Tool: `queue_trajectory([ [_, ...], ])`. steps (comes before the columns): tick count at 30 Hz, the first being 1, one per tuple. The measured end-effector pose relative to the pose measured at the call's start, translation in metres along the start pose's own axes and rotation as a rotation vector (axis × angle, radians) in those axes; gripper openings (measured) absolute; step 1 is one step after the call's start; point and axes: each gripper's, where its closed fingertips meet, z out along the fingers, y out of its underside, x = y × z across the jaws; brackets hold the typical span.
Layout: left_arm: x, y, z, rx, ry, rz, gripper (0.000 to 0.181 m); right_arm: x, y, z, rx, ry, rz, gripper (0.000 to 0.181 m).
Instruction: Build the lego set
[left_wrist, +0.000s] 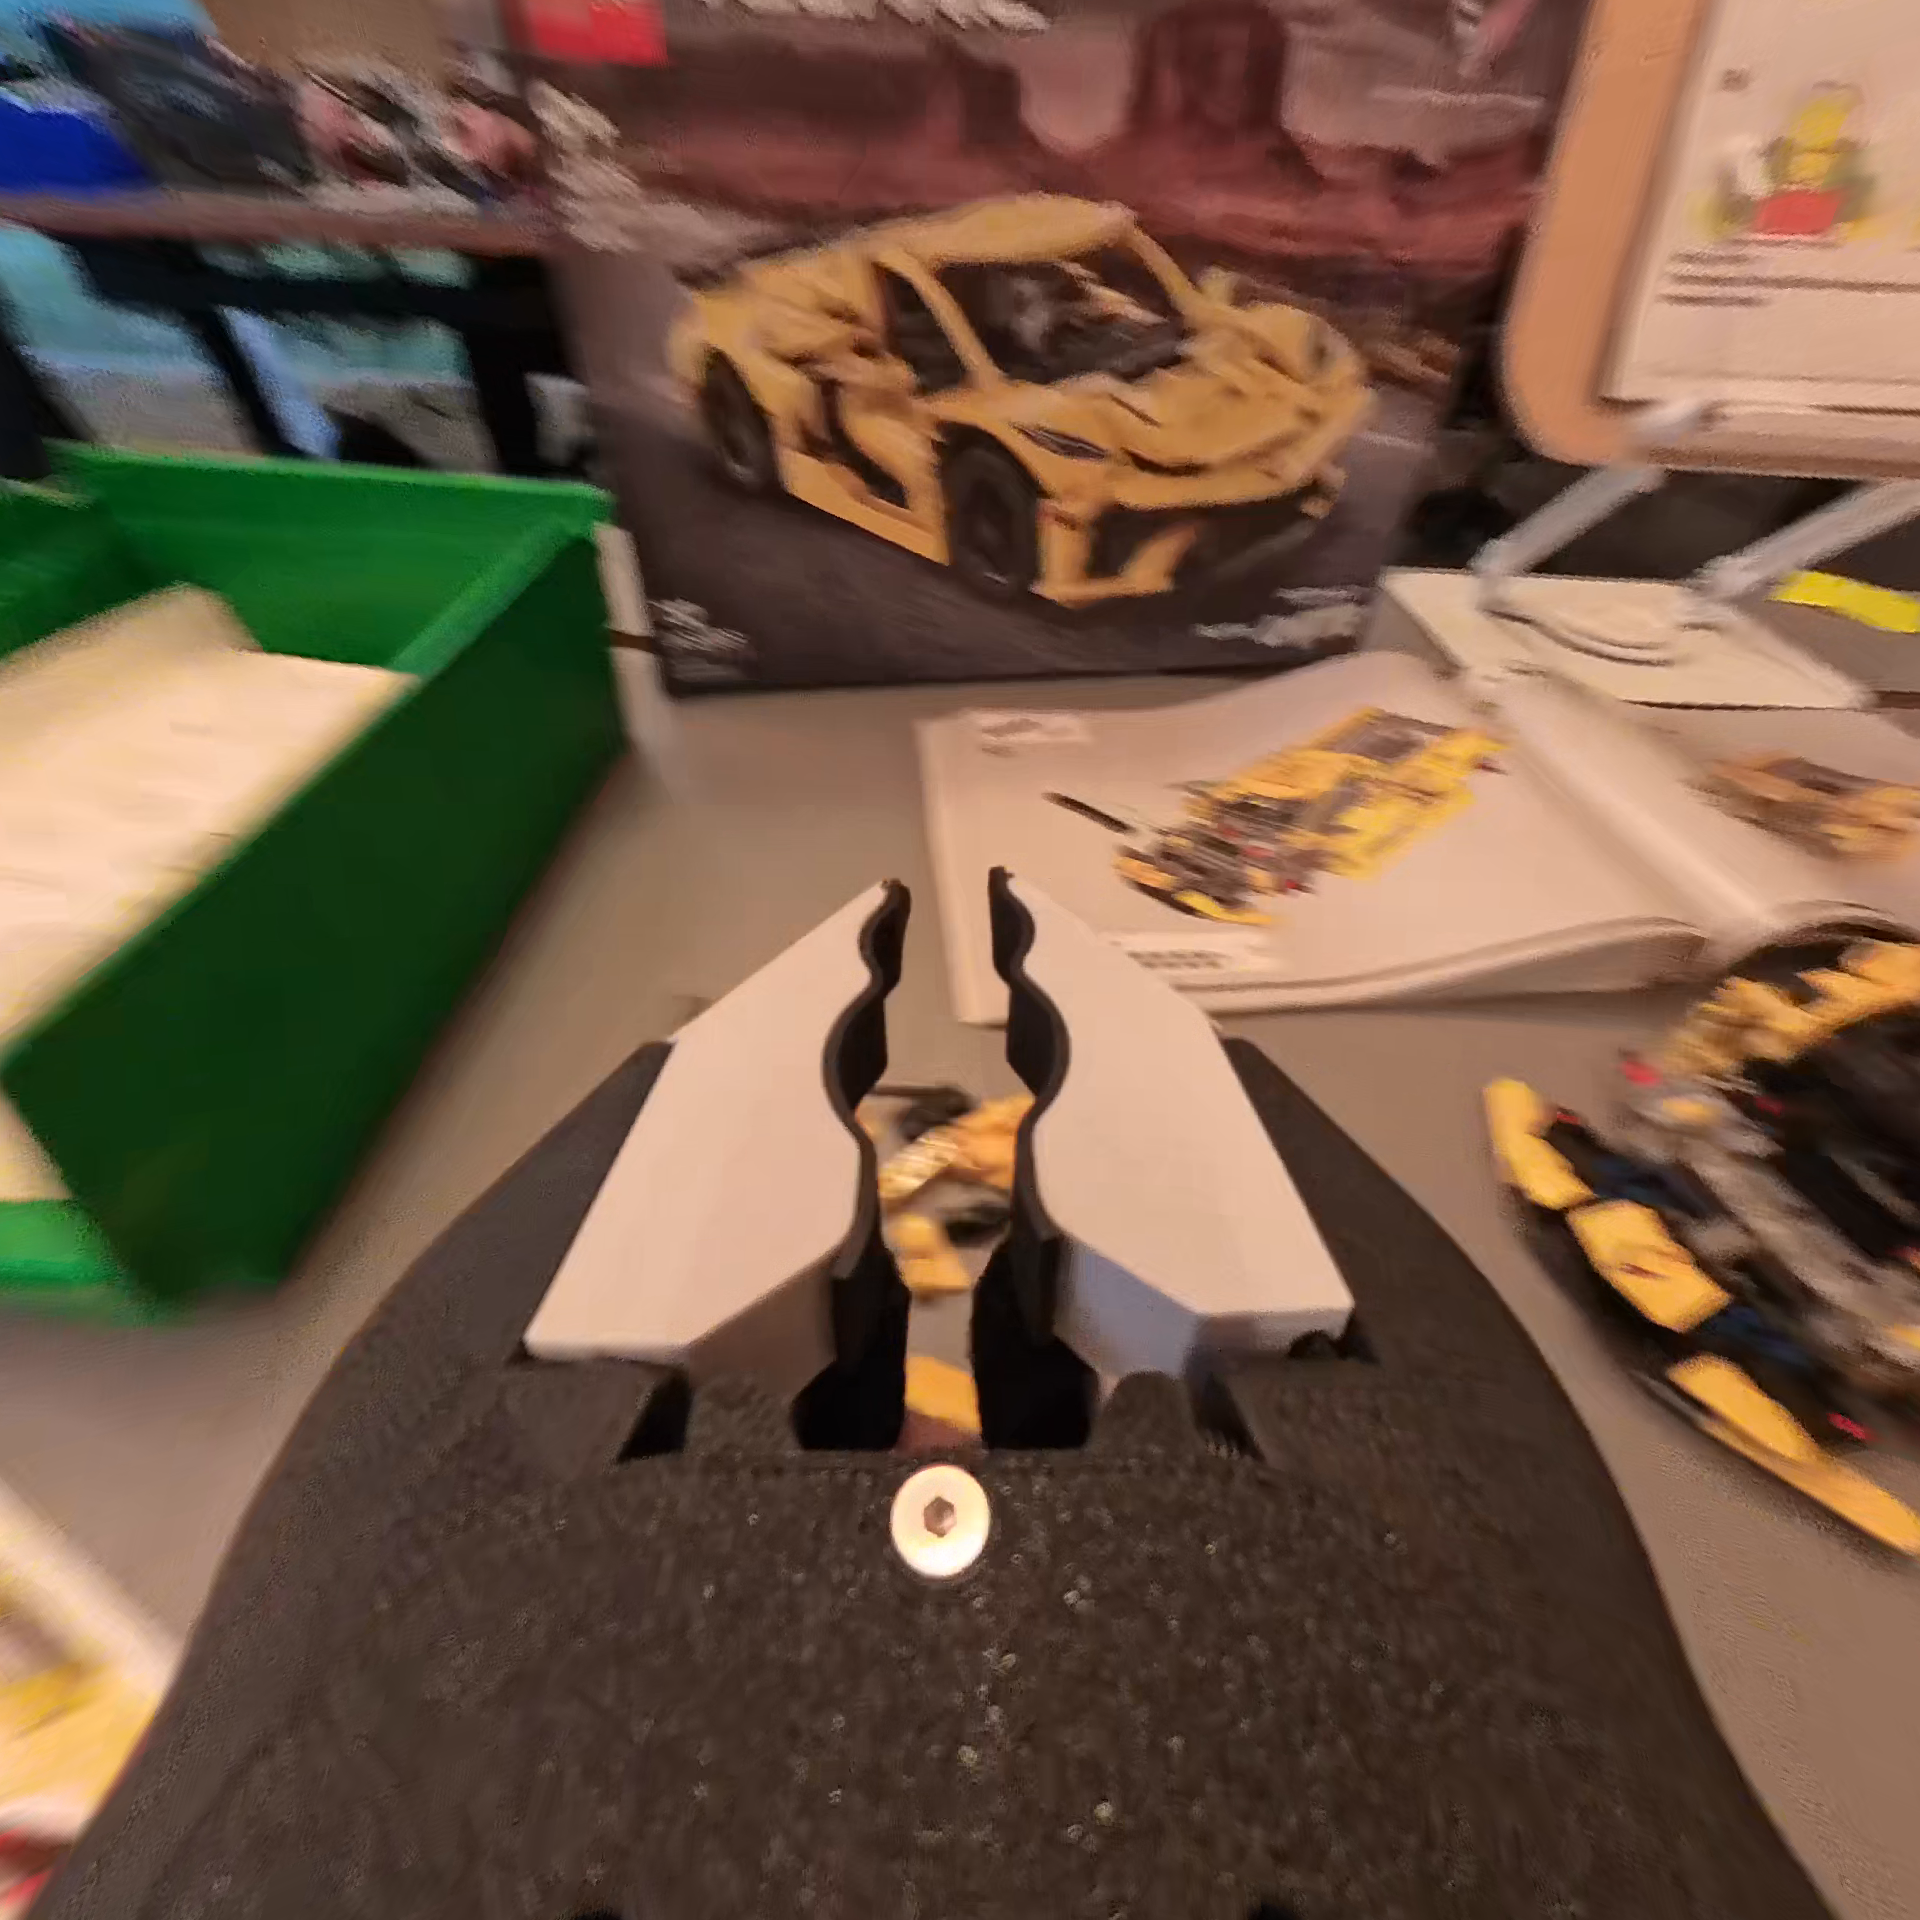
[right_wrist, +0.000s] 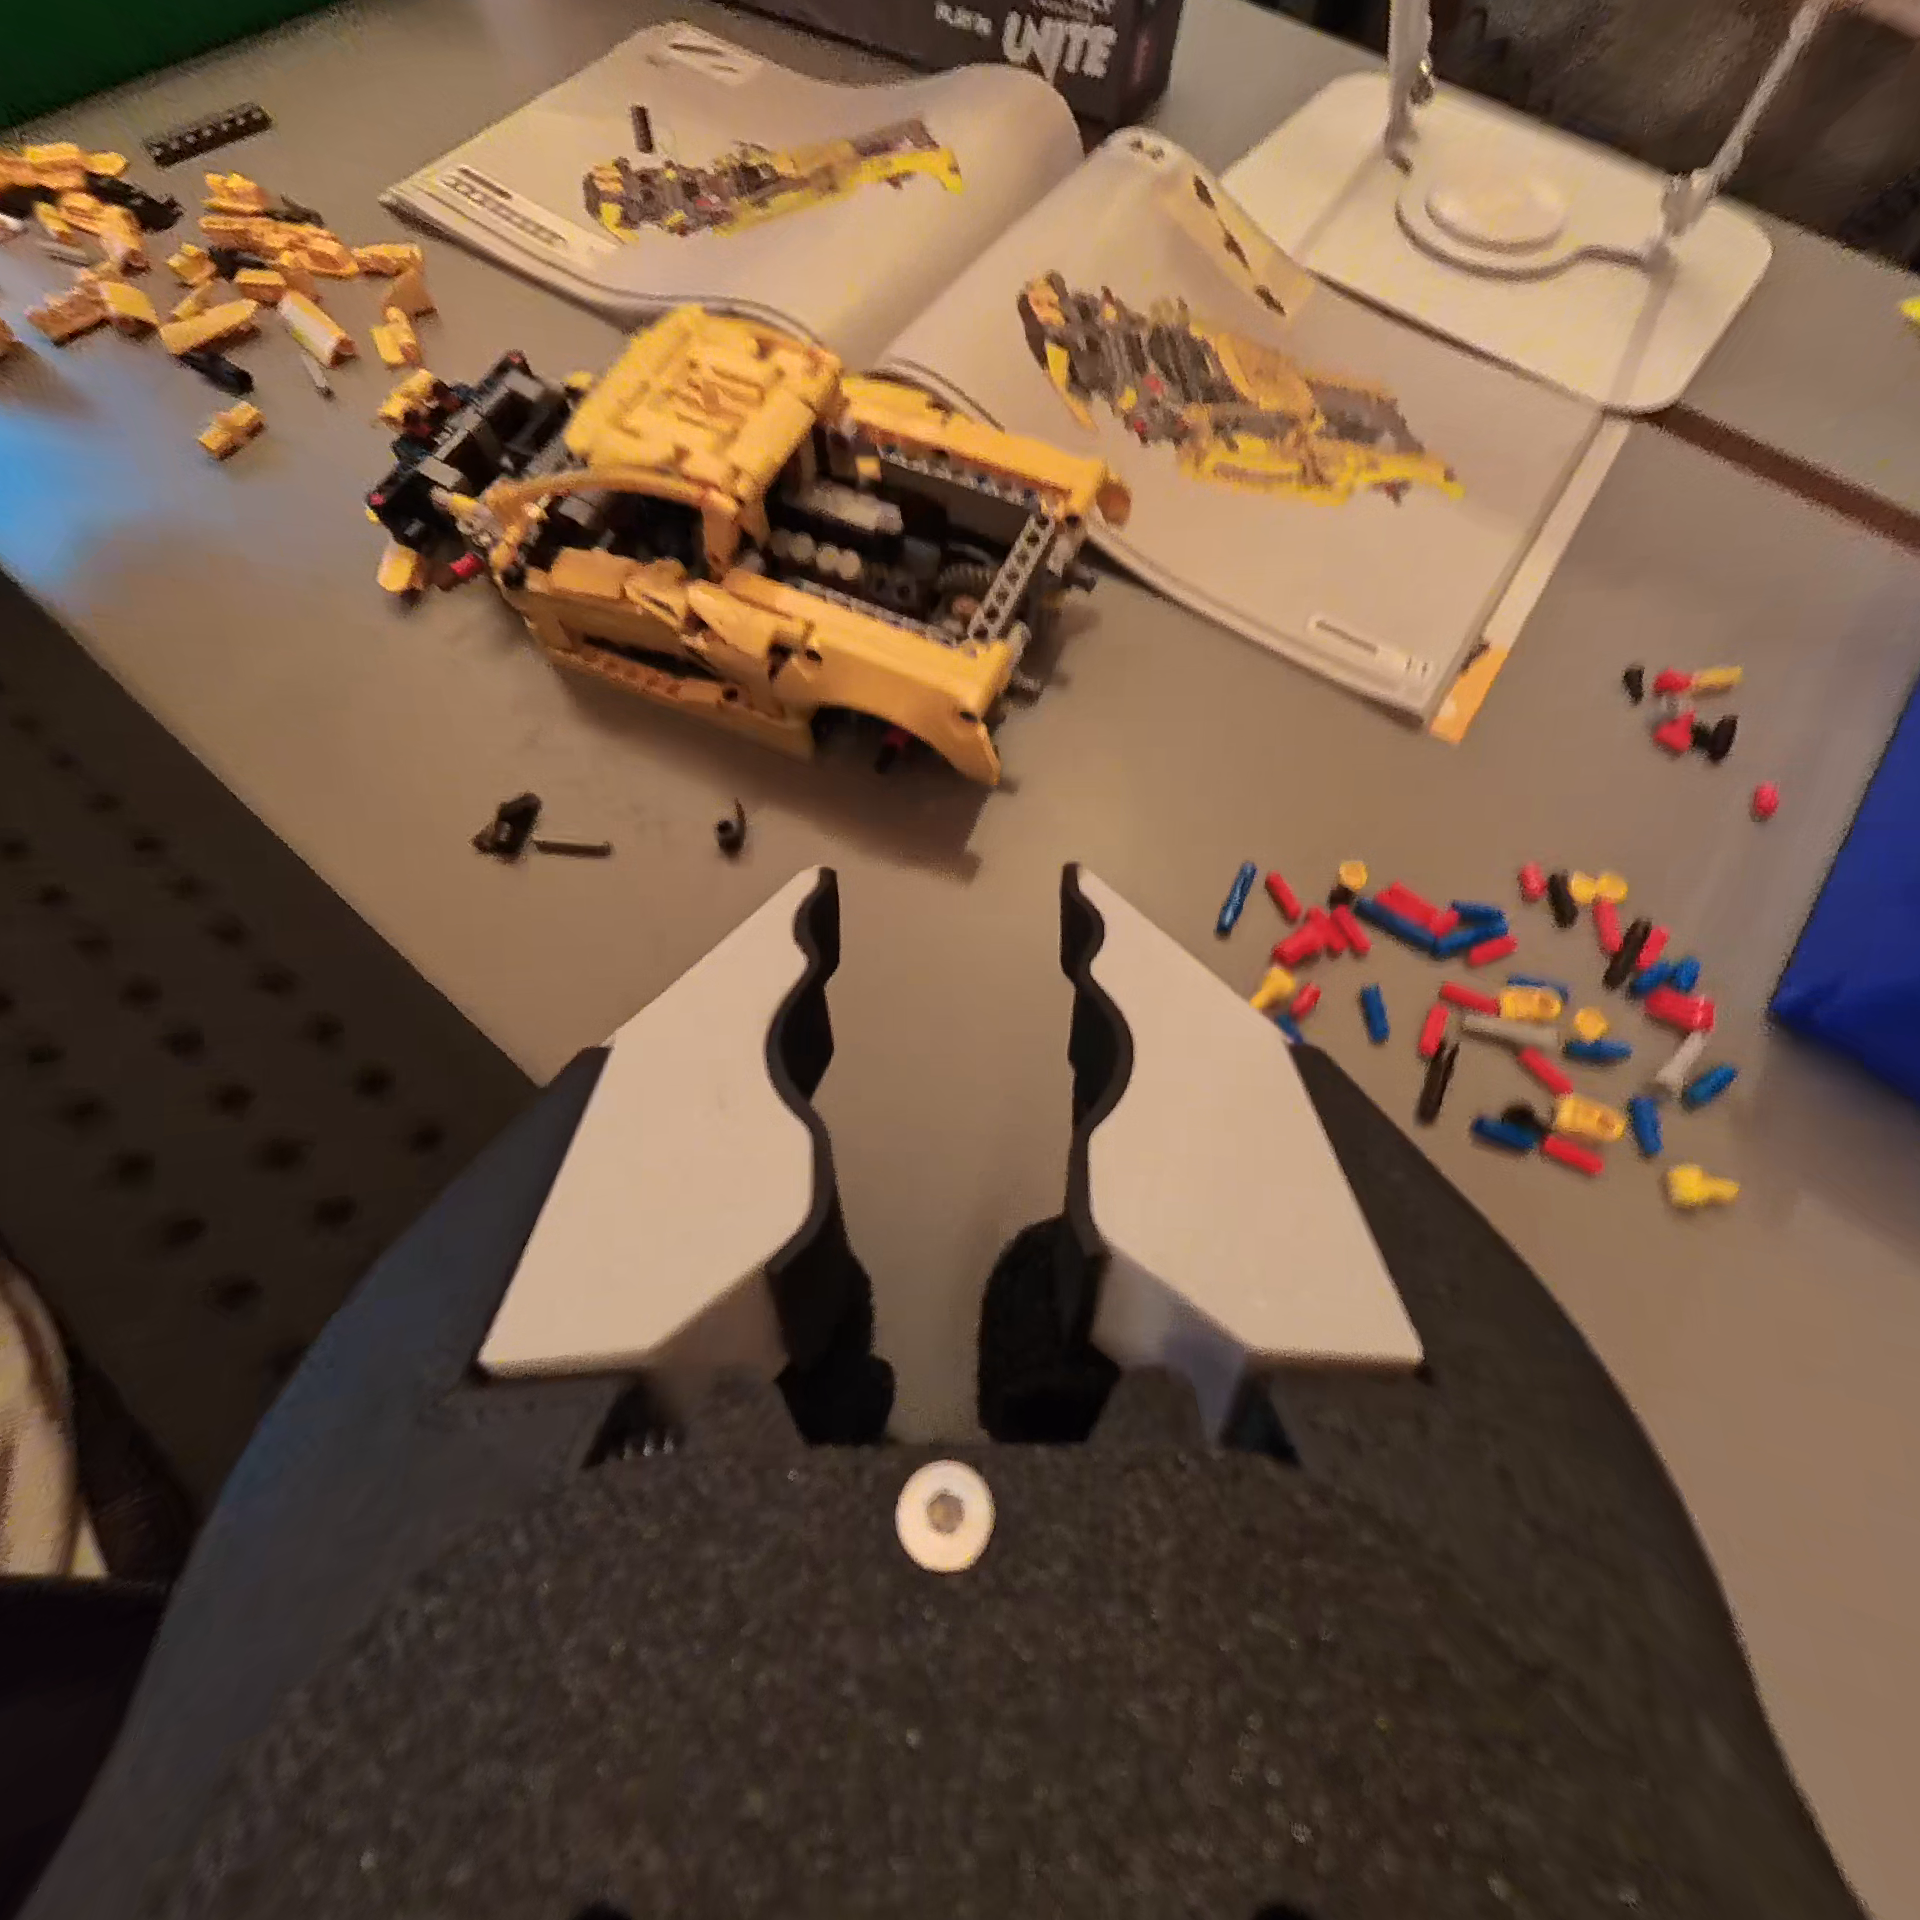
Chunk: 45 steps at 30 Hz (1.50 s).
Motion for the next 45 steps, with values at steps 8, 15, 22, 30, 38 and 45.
queue_trajectory([
  [8, -0.09, 0.0, -0.029, -0.13, -0.128, 0.134, 0.022, 0.017, -0.068, 0.052, 0.079, -0.057, -0.027, 0.041],
  [15, -0.096, 0.039, -0.044, -0.268, -0.01, 0.171, 0.022, 0.041, -0.086, 0.094, 0.362, -0.013, 0.139, 0.037],
  [22, -0.099, 0.06, -0.042, -0.332, 0.059, 0.148, 0.022, 0.055, -0.067, 0.104, 0.366, 0.017, 0.209, 0.037],
  [30, -0.106, 0.061, -0.048, -0.335, 0.041, 0.147, 0.022, 0.052, -0.065, 0.109, 0.343, 0.044, 0.147, 0.033],
  [38, -0.126, 0.065, -0.056, -0.365, -0.016, 0.122, 0.022, 0.052, -0.063, 0.11, 0.327, 0.052, 0.141, 0.032],
  [45, -0.153, 0.072, -0.074, -0.4, -0.085, 0.079, 0.022, 0.051, -0.06, 0.112, 0.313, 0.058, 0.13, 0.032],
])
